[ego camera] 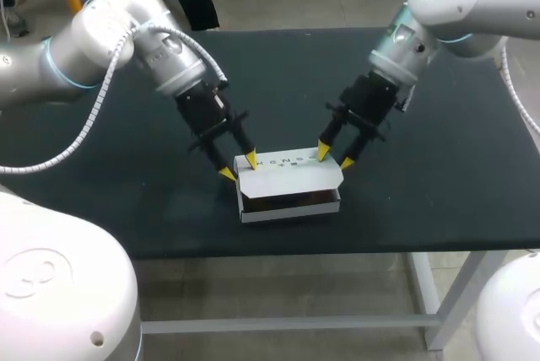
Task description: Assemble the packaging by folding the flat box into shape, placing the metal phone stand inside, and closing the box properly
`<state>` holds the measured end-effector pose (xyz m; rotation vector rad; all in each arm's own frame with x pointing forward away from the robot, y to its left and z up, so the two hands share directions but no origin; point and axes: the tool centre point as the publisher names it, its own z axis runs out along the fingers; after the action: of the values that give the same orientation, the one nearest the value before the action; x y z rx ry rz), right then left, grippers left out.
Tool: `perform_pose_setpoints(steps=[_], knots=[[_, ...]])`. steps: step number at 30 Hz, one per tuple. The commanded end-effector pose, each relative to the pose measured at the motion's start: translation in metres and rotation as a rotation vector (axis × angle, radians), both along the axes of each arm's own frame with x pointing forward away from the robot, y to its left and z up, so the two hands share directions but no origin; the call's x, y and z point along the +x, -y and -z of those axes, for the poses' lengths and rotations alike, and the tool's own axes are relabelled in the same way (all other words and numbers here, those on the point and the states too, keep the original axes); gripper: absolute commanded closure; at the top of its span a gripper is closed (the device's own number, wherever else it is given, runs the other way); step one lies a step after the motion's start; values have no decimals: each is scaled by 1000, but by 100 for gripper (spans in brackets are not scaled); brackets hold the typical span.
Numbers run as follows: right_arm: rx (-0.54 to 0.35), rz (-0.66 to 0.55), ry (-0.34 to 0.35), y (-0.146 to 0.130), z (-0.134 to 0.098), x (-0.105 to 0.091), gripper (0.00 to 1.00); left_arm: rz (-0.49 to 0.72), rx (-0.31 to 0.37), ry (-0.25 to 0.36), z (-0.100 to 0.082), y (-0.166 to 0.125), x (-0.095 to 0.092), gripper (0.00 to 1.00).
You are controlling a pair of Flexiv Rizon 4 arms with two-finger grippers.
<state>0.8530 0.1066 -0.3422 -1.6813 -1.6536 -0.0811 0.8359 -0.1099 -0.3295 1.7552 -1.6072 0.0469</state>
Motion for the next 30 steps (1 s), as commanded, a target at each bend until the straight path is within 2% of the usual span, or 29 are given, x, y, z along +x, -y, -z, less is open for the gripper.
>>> perform_pose_setpoints(steps=[1, 30], knots=[[4, -17, -32, -3, -1, 5, 51, 12, 7, -21, -1, 4, 7, 52], [15, -14, -112, -7, -7, 6, 52, 4, 11, -128, -7, -4, 13, 54]])
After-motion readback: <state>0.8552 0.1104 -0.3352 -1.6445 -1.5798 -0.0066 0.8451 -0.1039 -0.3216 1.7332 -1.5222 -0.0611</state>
